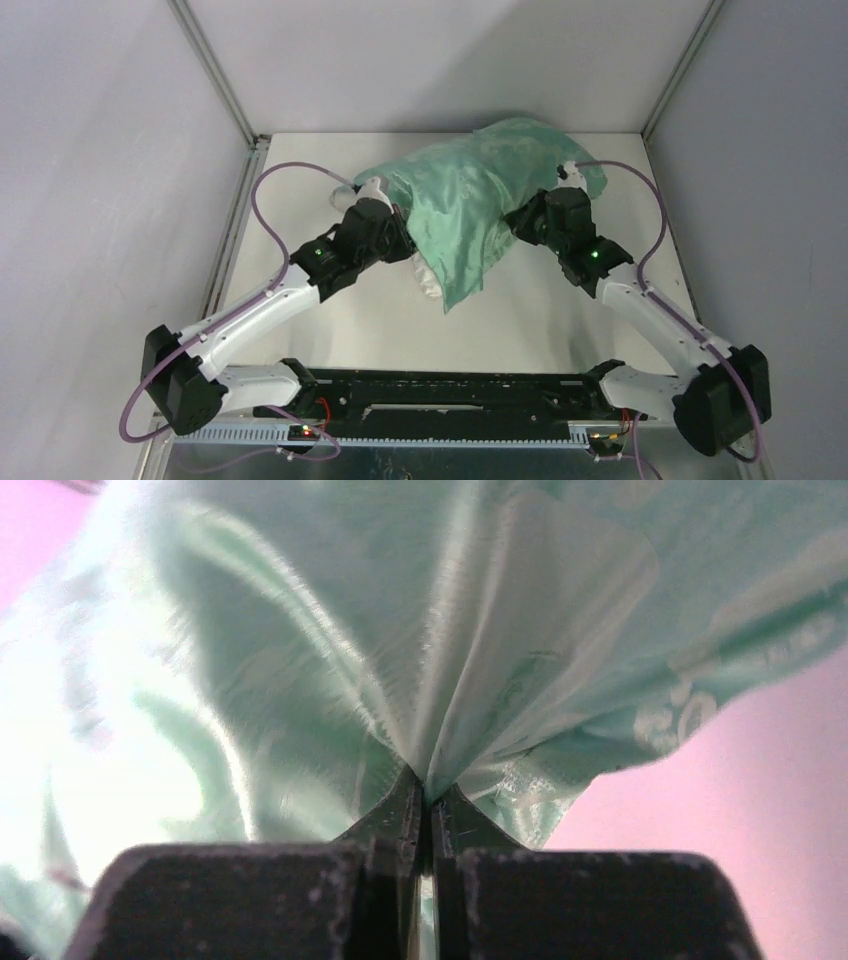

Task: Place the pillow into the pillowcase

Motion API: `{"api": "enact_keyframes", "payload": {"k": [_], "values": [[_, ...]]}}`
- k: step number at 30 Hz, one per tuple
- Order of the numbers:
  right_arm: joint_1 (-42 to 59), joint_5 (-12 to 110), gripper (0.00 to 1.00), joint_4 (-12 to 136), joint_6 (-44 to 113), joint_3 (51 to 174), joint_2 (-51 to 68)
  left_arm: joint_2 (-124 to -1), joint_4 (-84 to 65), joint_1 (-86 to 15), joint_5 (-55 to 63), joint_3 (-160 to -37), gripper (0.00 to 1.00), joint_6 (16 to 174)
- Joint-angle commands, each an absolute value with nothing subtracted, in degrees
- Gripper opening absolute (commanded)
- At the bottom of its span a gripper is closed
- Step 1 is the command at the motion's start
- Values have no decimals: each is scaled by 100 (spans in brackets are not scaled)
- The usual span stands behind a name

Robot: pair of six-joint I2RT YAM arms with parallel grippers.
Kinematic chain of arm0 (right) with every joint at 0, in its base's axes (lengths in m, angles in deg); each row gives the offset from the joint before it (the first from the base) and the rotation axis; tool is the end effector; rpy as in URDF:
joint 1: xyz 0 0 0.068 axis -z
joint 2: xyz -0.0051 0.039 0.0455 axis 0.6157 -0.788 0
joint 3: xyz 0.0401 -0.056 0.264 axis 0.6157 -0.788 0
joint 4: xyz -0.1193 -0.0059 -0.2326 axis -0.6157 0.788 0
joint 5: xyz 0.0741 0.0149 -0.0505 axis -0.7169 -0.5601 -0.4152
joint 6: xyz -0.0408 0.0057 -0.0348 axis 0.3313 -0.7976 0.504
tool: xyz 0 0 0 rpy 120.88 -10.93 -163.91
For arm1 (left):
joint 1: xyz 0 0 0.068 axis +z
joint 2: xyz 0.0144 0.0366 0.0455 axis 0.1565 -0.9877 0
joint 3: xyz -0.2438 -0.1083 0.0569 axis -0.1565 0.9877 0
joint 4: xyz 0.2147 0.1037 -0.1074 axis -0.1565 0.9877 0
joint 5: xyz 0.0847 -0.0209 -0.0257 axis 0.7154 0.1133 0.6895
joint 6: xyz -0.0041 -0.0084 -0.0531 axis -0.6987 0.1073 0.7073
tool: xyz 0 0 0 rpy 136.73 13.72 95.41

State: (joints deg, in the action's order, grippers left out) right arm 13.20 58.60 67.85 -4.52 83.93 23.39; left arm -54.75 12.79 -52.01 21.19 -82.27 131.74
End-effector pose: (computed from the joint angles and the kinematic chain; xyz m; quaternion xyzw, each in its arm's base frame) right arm 0.2386 0.1086 0.2827 0.1656 0.8316 0.2932 0.4416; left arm 0.1958 -0.1752 0.3097 -0.0796 0.8679 -0.3019 0.3865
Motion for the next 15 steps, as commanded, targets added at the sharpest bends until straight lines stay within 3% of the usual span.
{"api": "enact_keyframes", "payload": {"k": [1,5,9,11,15], "values": [[116,6560,0,8065,295,10229,2946,-5617,829,-5215,1807,-9030,0,12823],[-821,7240,0,9280,938,12235,2388,-5614,1040,-5335,1435,-9309,0,12884],[-842,7149,0,9937,1265,13361,1350,-5433,1426,-5539,875,-9468,3,13172],[-507,6715,0,10089,1248,13567,840,-5259,1349,-5575,512,-9329,14,13381],[117,6034,0,10042,1137,13444,-153,-4845,958,-5585,-103,-8889,47,13769]]}}
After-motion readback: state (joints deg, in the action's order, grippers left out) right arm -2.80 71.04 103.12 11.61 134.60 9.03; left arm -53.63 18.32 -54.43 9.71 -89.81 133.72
